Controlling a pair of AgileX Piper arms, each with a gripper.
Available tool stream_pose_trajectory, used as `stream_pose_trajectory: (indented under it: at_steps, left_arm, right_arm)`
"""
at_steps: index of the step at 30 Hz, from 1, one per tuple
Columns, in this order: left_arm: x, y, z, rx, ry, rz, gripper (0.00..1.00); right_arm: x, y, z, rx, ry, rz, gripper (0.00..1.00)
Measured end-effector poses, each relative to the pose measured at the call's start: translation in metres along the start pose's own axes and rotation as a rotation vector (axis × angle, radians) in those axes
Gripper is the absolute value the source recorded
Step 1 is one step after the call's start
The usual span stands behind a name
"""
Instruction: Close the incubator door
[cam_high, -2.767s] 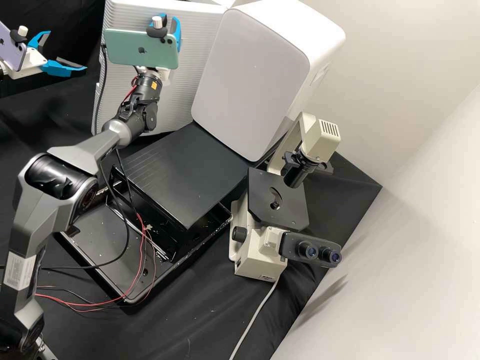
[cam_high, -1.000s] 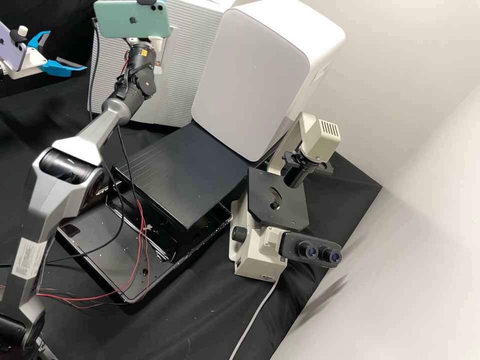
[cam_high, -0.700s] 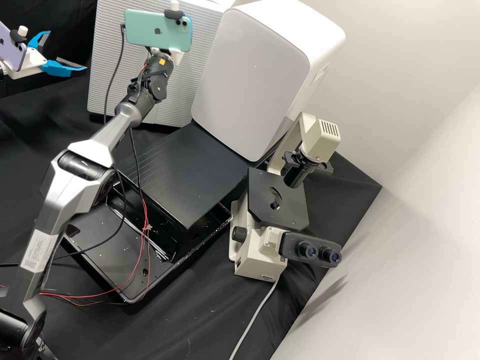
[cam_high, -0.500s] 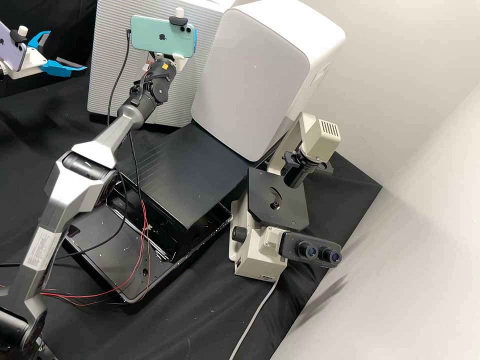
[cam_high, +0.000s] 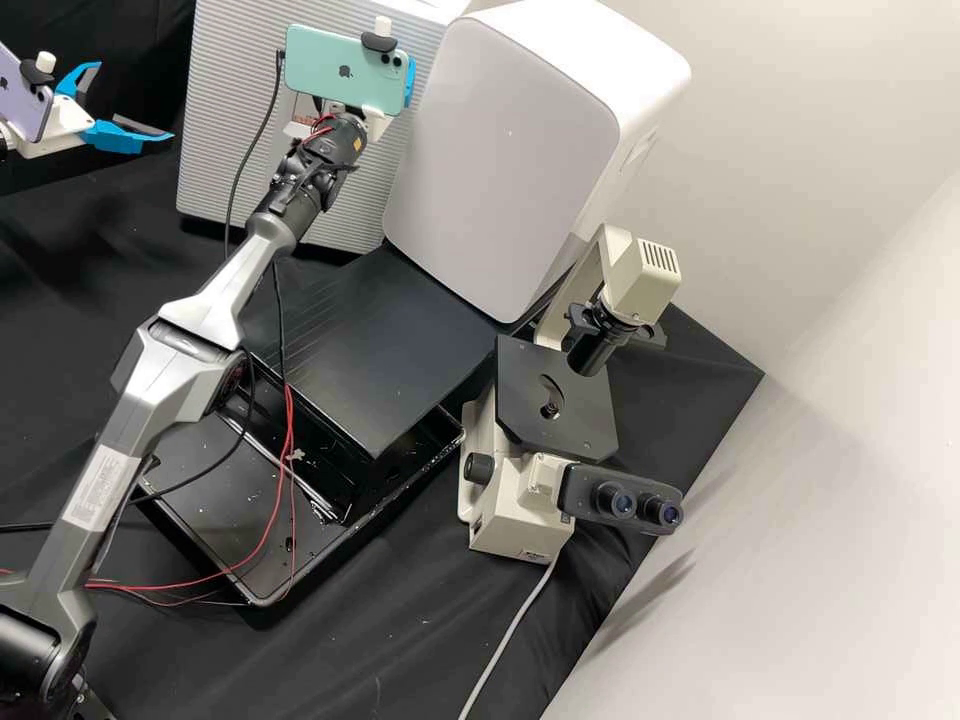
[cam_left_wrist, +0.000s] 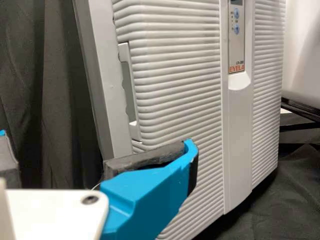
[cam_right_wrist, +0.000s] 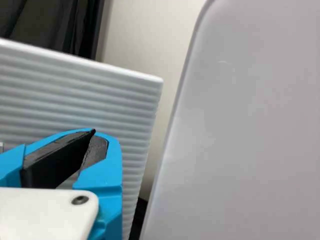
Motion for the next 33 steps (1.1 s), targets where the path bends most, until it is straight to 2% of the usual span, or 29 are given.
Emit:
stream_pose_trajectory:
  at_steps: [3,10,33]
  left_arm:
    - [0.000,0.000,0.000,0.000,0.000,0.000,1.00]
    - [0.000,0.000,0.000,0.000,0.000,0.000,1.00]
    - [0.000,0.000,0.000,0.000,0.000,0.000,1.00]
  right_arm:
    - [0.001,0.000,0.001,-0.022,0.007,0.001,0.00]
    - [0.004,-0.007,0.006,-0.046,0.010,0.000,0.00]
    - [0.007,-0.016,0.009,-0.058,0.027,0.013,0.00]
